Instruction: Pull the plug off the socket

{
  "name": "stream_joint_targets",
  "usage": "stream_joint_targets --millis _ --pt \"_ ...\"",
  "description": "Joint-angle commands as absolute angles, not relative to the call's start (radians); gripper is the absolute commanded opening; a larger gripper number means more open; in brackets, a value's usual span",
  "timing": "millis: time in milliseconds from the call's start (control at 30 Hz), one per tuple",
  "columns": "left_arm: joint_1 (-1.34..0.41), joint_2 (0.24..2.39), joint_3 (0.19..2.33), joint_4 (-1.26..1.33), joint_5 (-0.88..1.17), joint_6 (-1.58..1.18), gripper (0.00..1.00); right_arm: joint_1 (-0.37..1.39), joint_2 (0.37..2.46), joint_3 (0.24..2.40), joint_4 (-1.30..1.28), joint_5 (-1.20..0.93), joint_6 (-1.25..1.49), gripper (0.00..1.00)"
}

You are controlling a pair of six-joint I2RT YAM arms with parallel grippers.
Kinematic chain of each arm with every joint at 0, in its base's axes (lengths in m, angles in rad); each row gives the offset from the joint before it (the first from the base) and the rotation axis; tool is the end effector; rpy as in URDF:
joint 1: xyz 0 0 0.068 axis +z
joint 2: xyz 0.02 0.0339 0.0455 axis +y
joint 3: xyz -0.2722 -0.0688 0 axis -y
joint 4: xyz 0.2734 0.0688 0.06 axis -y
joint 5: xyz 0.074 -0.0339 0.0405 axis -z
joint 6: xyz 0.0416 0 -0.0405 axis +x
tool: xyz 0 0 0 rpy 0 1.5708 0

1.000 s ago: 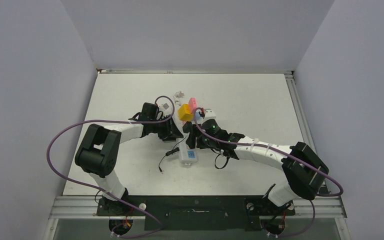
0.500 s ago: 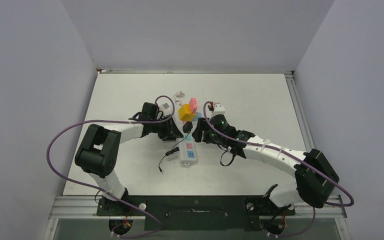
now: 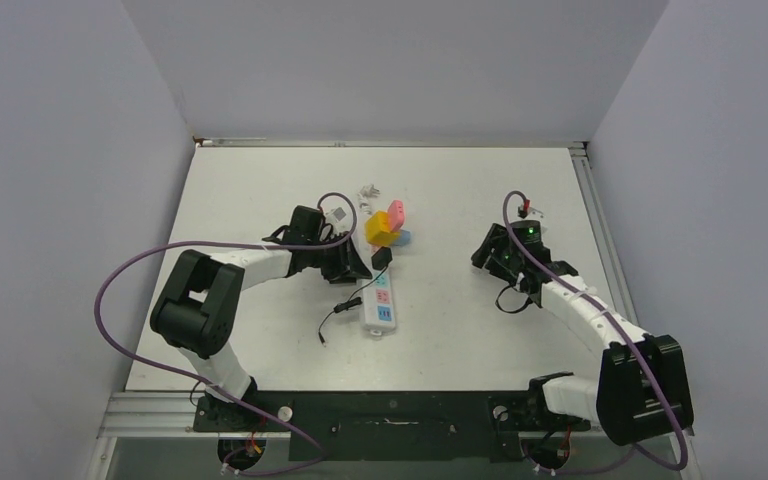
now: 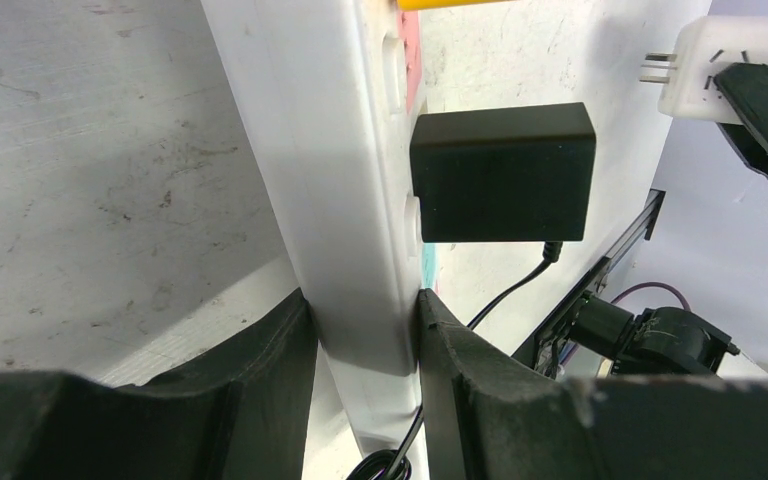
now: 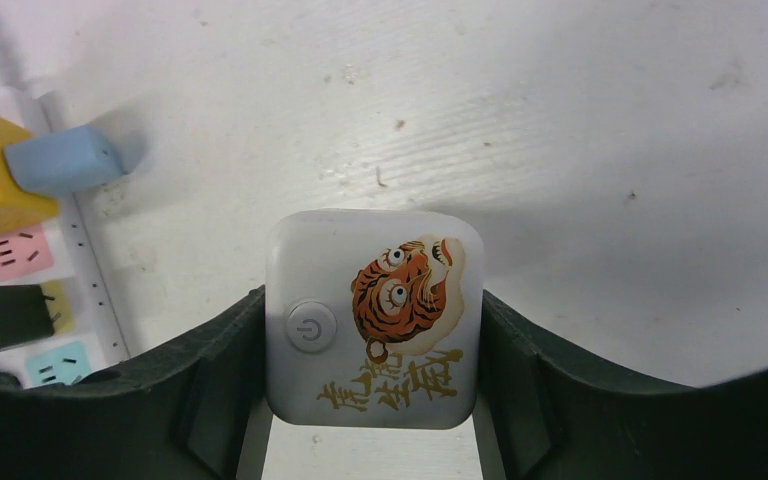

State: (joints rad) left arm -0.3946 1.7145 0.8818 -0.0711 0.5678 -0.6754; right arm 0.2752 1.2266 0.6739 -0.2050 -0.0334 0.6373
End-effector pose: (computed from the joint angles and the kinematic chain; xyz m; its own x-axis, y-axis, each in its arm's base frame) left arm 0.3189 -0.1571 0.1353 -0.9607 -0.1709 -0.2186 0.0392 0.6965 -0.7165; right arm 0.2655 0.0764 0.1978 -0.7071 0.4183 -0.5702 0.1565 0.8789 0.4507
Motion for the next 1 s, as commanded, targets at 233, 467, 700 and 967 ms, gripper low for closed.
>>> stream_joint_targets --millis 233,467,700,967 --pt "-0.427 1.695 0.911 -0.115 0.528 -0.613 0.0 0.118 1.277 0.622 -0.126 -0.235 0.607 0.24" --pt "-0.434 1.7 0.915 -0.124 0.525 -0.604 0.0 0.1 1.318 0.609 -0.083 -0.216 0.614 0.46" --pt "-0.437 1.703 0.919 -0.131 0.52 -0.598 0.0 0.087 1.324 0.598 -0.068 -0.179 0.617 0.65" --pt "-0.446 1.697 0.92 -0.135 0.512 -0.594 0.0 0.076 1.289 0.595 -0.094 -0.136 0.608 0.9"
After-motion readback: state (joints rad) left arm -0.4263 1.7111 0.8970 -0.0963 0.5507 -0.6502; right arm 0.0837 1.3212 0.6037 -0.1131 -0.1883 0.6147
